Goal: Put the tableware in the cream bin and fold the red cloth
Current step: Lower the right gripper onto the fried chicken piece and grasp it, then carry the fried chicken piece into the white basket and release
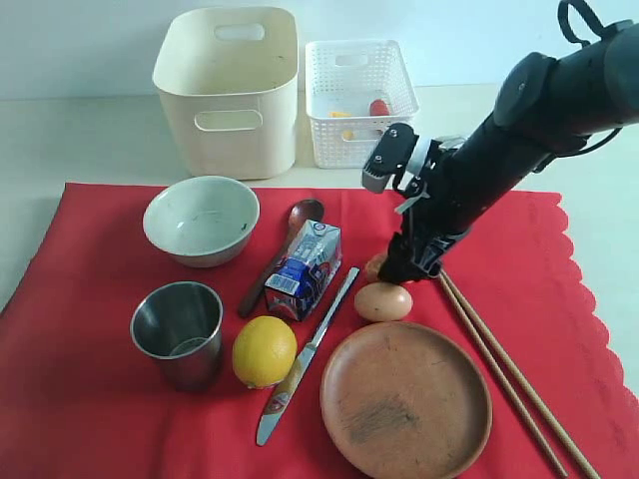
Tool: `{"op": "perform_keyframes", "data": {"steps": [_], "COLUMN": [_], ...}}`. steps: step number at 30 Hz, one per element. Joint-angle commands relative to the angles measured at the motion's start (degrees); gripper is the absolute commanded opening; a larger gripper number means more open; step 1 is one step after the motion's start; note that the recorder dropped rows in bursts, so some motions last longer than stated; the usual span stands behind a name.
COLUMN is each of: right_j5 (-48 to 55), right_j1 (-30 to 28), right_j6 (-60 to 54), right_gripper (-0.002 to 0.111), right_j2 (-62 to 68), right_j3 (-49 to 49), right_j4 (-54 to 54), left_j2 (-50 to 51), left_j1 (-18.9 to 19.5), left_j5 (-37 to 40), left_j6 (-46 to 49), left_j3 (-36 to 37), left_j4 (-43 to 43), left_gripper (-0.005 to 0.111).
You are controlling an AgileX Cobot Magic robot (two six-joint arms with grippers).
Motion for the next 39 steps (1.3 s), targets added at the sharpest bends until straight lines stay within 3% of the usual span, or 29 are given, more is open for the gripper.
{"op": "perform_keyframes", "data": {"steps": [1,7,11,23,34,39], "right_j5": [-1.55,-3.26,-2.22,-1.15,-12.61,-17.72], "right_j1": [0.10,0.10,0.10,0.10,0.10,0.10], "right_j6": [-0.50,-0.17,-0.17,-0.17,-0.17,0.09], "right_gripper": [0.064,0.022,0.000,0.000,0.000,0.000], "right_j2": [1.05,1.05,1.05,-6.50,-9.08,-8.86], "right_j3": [0.11,0.11,0.11,0.11,-0.19,-5.44], "right_j4": [-1.04,-1.04,-0.94,-0.69,4.08,5.91], "left_j2": [-0.38,-0.38,-0.38,-0.38,-0.38,-0.38], "left_j1": [0.12,0.12,0.12,0.12,0.12,0.12], "left_j5": [-0.75,-0.75,-0.75,-0.75,-0.75,-0.75], "left_j6": [0.06,0.06,0.06,0.06,0.06,0.06], "left_j3": [0.15,0.15,0.15,0.15,0.15,0.15], "left_j4": [0.20,0.20,0.20,0.20,0.20,0.20], "left_gripper": [0.000,0.000,0.000,0.000,0.000,0.000]}}
